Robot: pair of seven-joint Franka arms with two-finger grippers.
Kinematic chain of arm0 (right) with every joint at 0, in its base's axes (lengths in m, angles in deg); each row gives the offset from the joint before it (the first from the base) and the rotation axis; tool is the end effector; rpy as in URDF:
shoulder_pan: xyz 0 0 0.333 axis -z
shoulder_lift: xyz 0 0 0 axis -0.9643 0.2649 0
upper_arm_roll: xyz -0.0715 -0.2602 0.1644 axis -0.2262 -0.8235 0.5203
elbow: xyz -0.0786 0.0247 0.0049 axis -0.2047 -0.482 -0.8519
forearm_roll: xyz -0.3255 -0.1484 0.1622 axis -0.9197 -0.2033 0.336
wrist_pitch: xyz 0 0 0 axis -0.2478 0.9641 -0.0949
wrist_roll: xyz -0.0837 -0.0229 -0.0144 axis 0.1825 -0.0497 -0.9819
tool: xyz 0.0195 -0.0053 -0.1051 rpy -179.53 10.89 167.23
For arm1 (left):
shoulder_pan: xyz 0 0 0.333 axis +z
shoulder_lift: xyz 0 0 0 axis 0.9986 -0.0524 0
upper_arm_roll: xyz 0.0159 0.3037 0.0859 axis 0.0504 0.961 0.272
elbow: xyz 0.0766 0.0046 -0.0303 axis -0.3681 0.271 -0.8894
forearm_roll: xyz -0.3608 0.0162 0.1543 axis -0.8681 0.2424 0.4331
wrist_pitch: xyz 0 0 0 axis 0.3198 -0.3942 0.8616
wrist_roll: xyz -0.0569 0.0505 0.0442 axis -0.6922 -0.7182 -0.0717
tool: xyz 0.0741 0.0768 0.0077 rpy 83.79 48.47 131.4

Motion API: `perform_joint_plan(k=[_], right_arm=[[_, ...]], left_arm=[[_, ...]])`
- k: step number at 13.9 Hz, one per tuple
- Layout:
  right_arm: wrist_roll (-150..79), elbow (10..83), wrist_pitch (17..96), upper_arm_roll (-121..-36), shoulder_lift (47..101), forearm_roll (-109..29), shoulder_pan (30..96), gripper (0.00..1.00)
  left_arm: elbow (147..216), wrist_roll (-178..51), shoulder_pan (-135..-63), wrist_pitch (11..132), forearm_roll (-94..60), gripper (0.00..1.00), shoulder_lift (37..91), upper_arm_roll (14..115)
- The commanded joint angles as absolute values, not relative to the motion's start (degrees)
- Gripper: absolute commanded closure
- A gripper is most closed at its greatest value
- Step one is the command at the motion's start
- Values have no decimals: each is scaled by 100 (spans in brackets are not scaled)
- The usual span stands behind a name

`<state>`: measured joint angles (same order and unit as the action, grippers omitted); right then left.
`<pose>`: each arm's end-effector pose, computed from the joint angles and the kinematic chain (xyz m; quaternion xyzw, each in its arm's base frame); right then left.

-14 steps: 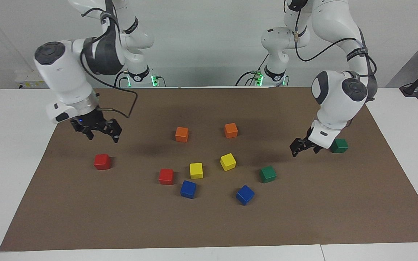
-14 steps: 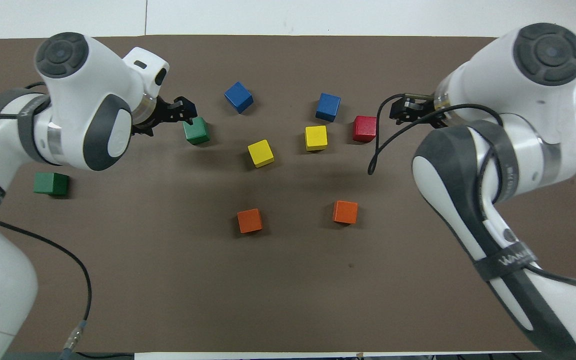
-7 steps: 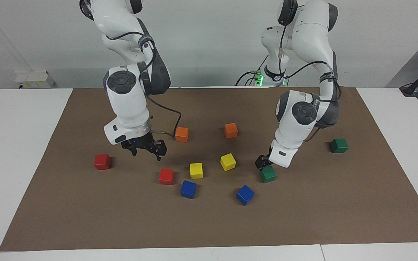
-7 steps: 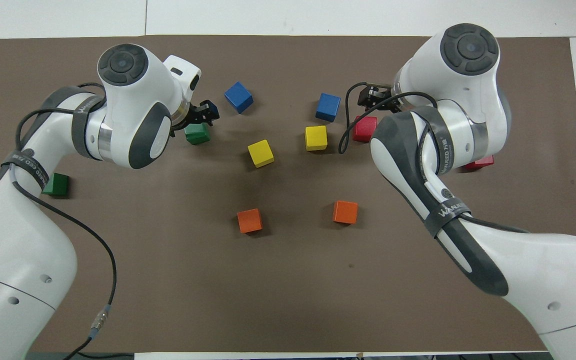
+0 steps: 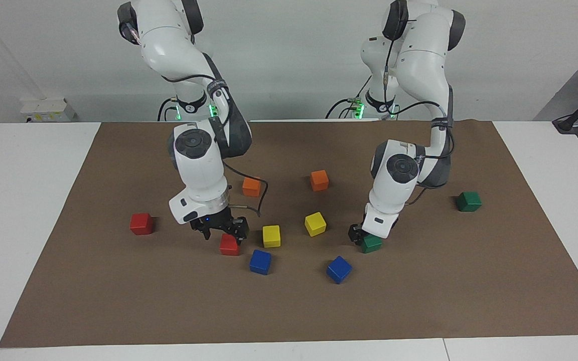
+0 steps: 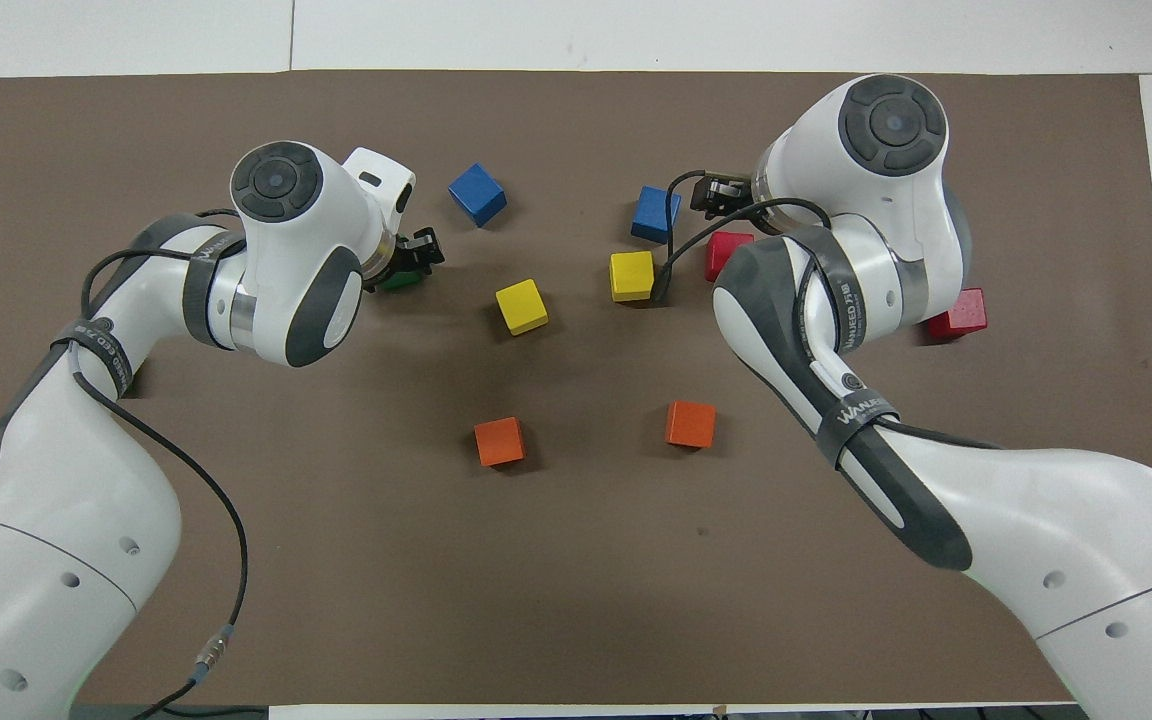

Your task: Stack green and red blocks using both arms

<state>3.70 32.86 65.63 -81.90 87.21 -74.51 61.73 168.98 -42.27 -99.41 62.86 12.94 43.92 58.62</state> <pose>0.6760 0.1966 0.3711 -0.9909 0.1119 -0.0727 0.0189 0.6375 -0.2342 0.2984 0.9929 0.1165 0.0199 0.0149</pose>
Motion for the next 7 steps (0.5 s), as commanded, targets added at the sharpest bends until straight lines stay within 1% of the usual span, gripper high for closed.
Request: perform_joint_plan(k=[1, 4, 5, 7], right_arm=[[-77, 3803, 6969, -8187, 8564, -7458, 6181, 1], [-244, 3997, 7041, -8187, 8519, -7467, 6181, 0], [-410, 4128, 7145, -8187, 8502, -7458, 6181, 0], [-439, 4401, 7426, -8187, 8440, -7458, 6181, 0]], left_arm=[[16986, -4057, -10097, 6209, 1478, 100, 4513, 5974], [16522, -4119, -10001, 5620, 1610, 100, 4513, 5956], [16468, -4154, -9853, 5505, 1602, 100, 4573, 5947], [16546, -4442, -9536, 5286, 1575, 100, 4872, 5912]])
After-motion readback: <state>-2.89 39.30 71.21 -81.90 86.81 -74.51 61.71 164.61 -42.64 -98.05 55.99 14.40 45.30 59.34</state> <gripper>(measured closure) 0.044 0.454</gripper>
